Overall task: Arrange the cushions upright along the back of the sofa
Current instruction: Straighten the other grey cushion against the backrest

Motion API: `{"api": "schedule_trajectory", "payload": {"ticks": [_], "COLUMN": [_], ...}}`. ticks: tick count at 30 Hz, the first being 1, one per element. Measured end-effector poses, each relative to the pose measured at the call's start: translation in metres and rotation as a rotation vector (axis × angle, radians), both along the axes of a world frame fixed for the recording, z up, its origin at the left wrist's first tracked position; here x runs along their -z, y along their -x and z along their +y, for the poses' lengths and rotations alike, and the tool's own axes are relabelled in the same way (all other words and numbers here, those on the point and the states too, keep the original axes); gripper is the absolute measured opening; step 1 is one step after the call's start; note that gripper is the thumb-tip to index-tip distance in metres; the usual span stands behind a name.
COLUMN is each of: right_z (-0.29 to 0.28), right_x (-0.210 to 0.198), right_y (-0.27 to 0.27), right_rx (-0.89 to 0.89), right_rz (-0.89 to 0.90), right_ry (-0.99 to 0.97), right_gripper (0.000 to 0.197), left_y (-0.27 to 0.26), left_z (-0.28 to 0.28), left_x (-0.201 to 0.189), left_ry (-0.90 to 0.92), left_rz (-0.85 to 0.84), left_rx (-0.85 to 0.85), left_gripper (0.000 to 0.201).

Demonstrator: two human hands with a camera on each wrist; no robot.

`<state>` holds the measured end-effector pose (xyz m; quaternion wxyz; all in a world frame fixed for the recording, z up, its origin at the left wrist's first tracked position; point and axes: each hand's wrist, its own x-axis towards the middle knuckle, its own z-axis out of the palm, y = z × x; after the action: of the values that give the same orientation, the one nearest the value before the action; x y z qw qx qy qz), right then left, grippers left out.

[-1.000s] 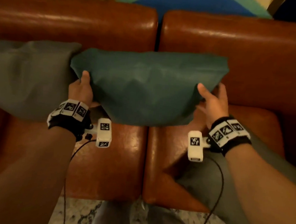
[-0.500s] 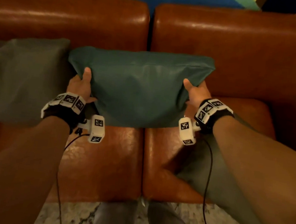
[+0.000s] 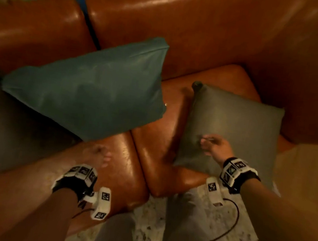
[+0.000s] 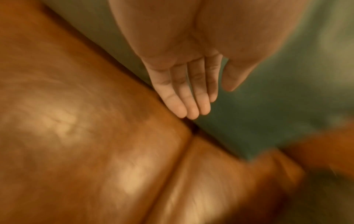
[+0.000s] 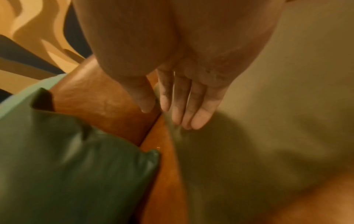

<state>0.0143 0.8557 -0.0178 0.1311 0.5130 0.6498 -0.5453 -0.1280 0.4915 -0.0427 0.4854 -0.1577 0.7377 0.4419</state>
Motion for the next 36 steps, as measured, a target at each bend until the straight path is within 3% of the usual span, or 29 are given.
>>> {"api": "schedule_trajectory", "payload": {"ticks": [1,5,6,8,11,14,15,19,22,26,29,31,33,35,36], "right_z": [0.011,0.074,0.094,0.135,0.193,0.245,0.255,0.258,0.264,0.278,0.283,0.283,0.281,0.284,0.288], "right_x": [0.003,0.003,0.001,-0.002,0.002,0.041,0.052,0.040,0.029,0.013,0.013,0.018,0.028,0.037,0.040], "right_y": [-0.021,-0.083,-0.093,-0.105,-0.110,-0.119,-0.120,-0.093,-0.080,-0.032,0.021,0.052,0.072,0.073,0.066], "right_rx": [-0.008,0.125,0.150,0.211,0.338,0.367,0.409,0.387,0.343,0.252,0.121,0.020,-0.022,-0.032,-0.049], "right_rz": [-0.037,-0.167,-0.195,-0.250,-0.299,-0.360,-0.337,-0.294,-0.196,-0.068,0.009,0.054,0.084,0.063,0.008], "right_ry": [-0.013,-0.121,-0.168,-0.231,-0.211,-0.106,-0.047,0.105,0.143,0.110,0.061,0.021,0.037,0.008,-0.059], "right_gripper": [0.015,0.003,0.008,0.029,0.060,0.111,0.116,0.090,0.101,0.097,0.091,0.093,0.079,0.067,0.064], "left_y": [-0.010,-0.037,-0.038,-0.038,-0.032,-0.020,-0.016,-0.011,-0.018,-0.024,-0.017,-0.007,-0.001,-0.006,-0.012], "left_z": [0.028,0.136,0.163,0.215,0.285,0.324,0.332,0.353,0.354,0.339,0.319,0.292,0.271,0.287,0.289], "left_x": [-0.007,-0.003,-0.004,-0.004,-0.001,0.009,0.012,0.012,0.009,0.006,0.014,0.042,0.065,0.019,0.010], "left_ry": [0.145,0.144,0.147,0.159,0.153,0.195,0.213,0.295,0.120,-0.038,0.081,0.231,0.280,0.219,0.187], "left_rz": [0.042,0.093,0.116,0.173,0.140,0.081,0.079,0.181,0.080,0.028,0.068,0.072,0.064,0.029,0.017], "left_rx": [0.019,0.180,0.250,0.369,0.316,0.347,0.380,0.475,0.215,-0.068,-0.171,-0.175,-0.175,-0.238,-0.273], "left_gripper": [0.030,0.015,0.010,0.023,0.054,0.091,0.096,0.094,0.086,0.078,0.083,0.090,0.104,0.105,0.092]}}
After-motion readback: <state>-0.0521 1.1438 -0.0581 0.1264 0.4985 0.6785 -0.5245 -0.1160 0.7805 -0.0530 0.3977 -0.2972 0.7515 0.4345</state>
